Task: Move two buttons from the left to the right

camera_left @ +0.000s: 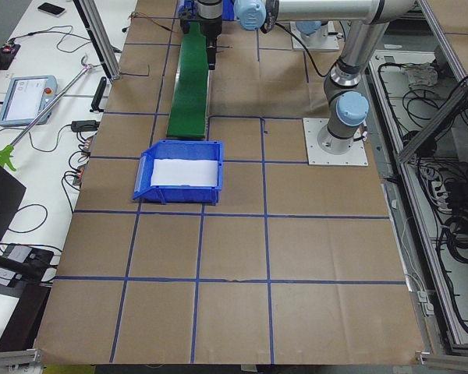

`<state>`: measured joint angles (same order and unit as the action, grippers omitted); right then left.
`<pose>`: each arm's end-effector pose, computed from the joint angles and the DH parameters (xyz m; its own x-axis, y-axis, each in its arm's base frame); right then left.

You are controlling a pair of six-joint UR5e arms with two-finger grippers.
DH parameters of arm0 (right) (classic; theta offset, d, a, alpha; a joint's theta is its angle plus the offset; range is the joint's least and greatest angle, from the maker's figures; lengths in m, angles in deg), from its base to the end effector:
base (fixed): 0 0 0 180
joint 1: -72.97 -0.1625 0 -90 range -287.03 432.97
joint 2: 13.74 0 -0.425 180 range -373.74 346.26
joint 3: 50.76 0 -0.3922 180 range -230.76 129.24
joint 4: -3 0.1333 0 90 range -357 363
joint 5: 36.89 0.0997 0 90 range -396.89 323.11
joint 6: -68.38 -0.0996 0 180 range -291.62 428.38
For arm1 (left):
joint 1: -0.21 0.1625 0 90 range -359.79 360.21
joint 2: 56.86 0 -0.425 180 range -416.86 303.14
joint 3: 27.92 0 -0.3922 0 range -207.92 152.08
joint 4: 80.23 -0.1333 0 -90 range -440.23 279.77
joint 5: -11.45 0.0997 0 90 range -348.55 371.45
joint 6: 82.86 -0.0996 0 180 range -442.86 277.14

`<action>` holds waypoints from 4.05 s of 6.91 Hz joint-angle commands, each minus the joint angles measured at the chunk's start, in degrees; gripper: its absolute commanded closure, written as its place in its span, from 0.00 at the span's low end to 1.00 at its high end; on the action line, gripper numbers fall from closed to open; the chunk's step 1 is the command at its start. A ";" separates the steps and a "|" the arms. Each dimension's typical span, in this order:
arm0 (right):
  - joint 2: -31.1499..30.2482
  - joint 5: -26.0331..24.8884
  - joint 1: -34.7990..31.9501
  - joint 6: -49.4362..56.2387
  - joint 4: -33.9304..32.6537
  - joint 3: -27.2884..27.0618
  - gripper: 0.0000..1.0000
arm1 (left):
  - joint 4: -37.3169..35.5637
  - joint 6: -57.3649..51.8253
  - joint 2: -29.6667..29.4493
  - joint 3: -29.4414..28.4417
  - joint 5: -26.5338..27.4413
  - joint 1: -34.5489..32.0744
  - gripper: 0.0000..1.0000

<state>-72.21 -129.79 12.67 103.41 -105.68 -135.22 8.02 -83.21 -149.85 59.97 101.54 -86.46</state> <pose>-0.2161 -0.6377 0.2415 -0.9951 -0.0939 -0.0319 -0.0974 0.9863 0.1330 -0.1030 -0.5224 0.4828 -0.9986 -0.0520 -0.0017 -0.0520 0.9985 -0.0152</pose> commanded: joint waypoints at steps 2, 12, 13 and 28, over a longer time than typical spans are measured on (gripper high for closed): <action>1.51 0.35 -0.16 -0.05 0.05 0.08 0.84 | 0.00 0.00 0.00 -0.09 0.00 0.01 0.00; -9.44 2.99 -0.43 -4.69 -3.47 0.34 0.00 | 0.00 0.00 0.00 -0.09 0.00 0.01 0.00; -13.04 2.90 -2.78 -10.63 -0.42 0.26 0.00 | 0.00 0.00 0.00 -0.09 0.00 0.01 0.00; -32.24 1.32 -34.09 -43.38 13.41 -6.51 0.00 | 0.00 -0.09 0.00 -0.18 -0.44 0.01 0.00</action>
<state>-104.51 -128.54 -21.44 59.50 -91.96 -141.85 8.02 -83.23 -149.85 59.76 101.39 -86.45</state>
